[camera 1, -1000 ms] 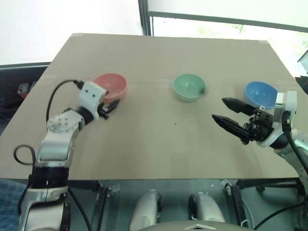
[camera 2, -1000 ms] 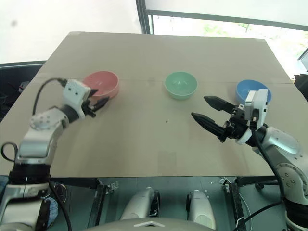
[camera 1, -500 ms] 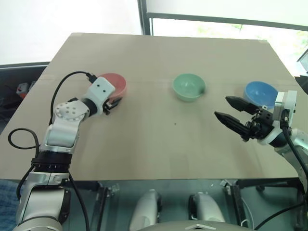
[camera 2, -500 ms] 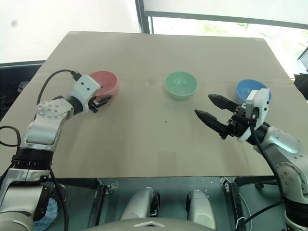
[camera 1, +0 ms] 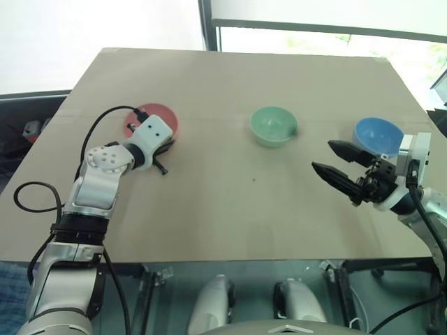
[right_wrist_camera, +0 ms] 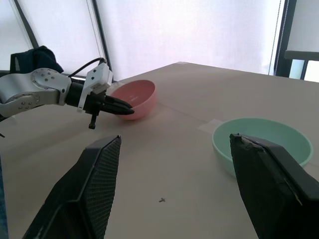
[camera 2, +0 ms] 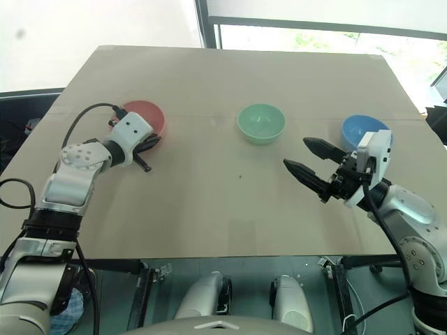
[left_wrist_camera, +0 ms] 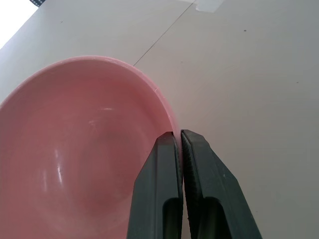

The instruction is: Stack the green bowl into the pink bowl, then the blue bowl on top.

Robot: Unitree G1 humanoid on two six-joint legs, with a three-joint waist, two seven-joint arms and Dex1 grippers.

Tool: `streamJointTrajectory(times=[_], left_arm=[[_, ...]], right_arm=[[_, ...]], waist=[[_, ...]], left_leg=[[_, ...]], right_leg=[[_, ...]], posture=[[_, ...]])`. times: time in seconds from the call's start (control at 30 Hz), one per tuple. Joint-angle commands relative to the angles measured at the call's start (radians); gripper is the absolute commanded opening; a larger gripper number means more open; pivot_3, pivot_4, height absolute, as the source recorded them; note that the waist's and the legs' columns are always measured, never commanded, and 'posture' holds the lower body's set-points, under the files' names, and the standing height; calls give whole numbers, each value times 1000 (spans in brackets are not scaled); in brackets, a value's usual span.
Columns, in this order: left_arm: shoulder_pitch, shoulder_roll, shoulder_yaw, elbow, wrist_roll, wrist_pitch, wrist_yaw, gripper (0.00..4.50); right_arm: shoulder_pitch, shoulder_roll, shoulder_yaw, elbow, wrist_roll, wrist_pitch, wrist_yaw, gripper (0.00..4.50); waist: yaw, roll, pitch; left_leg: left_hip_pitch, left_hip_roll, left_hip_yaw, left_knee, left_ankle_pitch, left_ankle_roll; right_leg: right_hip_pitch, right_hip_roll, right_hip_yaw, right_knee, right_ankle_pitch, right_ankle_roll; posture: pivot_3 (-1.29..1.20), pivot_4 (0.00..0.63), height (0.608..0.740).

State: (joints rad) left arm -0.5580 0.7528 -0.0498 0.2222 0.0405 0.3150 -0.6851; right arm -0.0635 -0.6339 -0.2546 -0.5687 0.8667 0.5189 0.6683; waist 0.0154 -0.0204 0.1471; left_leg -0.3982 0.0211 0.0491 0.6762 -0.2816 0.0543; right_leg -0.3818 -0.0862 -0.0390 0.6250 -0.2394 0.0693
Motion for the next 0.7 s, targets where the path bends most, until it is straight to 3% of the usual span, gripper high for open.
streamJointTrajectory(times=[0.03, 0.23, 0.53, 0.7], left_arm=[[-28, -1, 5, -4, 14, -29, 5, 69], [-59, -40, -10, -40, -20, -56, -58, 69], [-96, 38, -191, -317, -103, -263, -512, 69], [-65, 54, -265, -436, -130, -233, -632, 69]], right_arm=[[-2, -5, -36, -14, -1, -21, -1, 3666], [-5, -5, -33, -9, -7, -22, 2, 3666], [-23, 1, -15, 8, -30, -29, 10, 3666], [-26, 9, -11, 15, -40, -35, 9, 3666]], waist=[[0, 0, 0], [1, 0, 0], [-3, 0, 0], [-1, 2, 0]], left_leg=[[0, 0, 0, 0, 0, 0], [0, 0, 0, 0, 0, 0], [-1, 0, 0, 0, 0, 0], [0, 0, 1, 0, 0, 0]], right_leg=[[0, 0, 0, 0, 0, 0], [0, 0, 0, 0, 0, 0], [0, 0, 0, 0, 0, 0], [0, 1, 2, -1, 0, 0]], posture=[[0, 150, 740], [0, 150, 740], [0, 150, 740], [0, 150, 740]])
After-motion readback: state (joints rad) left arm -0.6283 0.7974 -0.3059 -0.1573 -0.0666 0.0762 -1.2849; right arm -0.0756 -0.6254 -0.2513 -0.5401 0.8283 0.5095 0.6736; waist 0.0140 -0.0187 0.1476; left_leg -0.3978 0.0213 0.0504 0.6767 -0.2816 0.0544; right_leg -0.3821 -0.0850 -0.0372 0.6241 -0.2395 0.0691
